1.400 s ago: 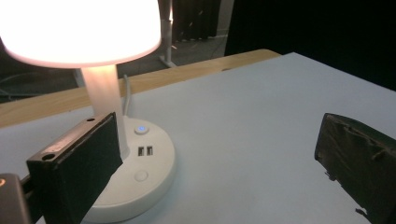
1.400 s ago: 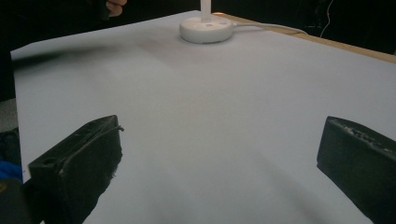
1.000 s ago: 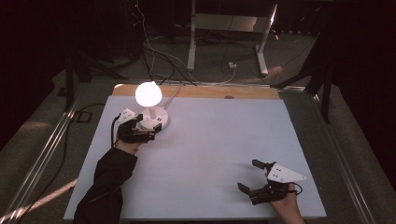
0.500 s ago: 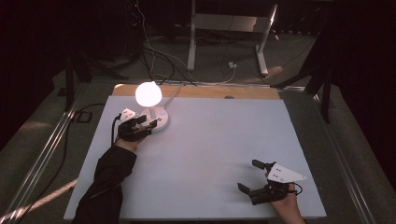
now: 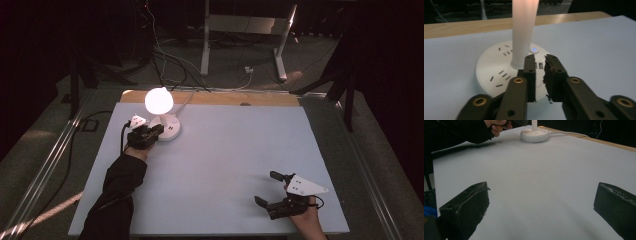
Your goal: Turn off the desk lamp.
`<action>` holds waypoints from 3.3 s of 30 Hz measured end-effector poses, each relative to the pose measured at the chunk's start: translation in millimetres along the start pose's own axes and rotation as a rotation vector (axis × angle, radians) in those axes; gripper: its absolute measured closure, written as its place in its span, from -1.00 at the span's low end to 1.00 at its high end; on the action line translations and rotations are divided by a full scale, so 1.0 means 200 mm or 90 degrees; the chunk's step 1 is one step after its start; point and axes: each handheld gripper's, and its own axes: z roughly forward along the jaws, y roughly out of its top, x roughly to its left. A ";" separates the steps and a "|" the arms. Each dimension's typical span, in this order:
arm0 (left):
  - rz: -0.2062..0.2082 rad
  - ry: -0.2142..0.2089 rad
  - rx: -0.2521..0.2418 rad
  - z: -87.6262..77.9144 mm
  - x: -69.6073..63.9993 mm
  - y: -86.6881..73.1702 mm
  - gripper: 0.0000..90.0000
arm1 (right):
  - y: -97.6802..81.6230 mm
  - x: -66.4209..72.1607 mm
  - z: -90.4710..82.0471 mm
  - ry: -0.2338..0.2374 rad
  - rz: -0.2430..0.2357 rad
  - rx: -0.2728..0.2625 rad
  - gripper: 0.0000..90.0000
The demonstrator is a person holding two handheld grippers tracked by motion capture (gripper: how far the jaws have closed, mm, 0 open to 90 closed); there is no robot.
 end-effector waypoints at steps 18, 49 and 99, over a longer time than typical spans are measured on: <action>0.024 0.004 0.028 0.07 -0.02 -0.03 1.00 | 0.00 0.00 0.00 0.002 0.001 0.001 -1.00; 0.031 0.028 0.050 0.10 -0.01 -0.03 1.00 | 0.00 0.00 0.00 0.002 0.001 0.002 -1.00; 0.067 0.025 0.057 0.10 -0.04 -0.02 1.00 | 0.00 0.00 -0.01 0.000 0.003 0.000 -1.00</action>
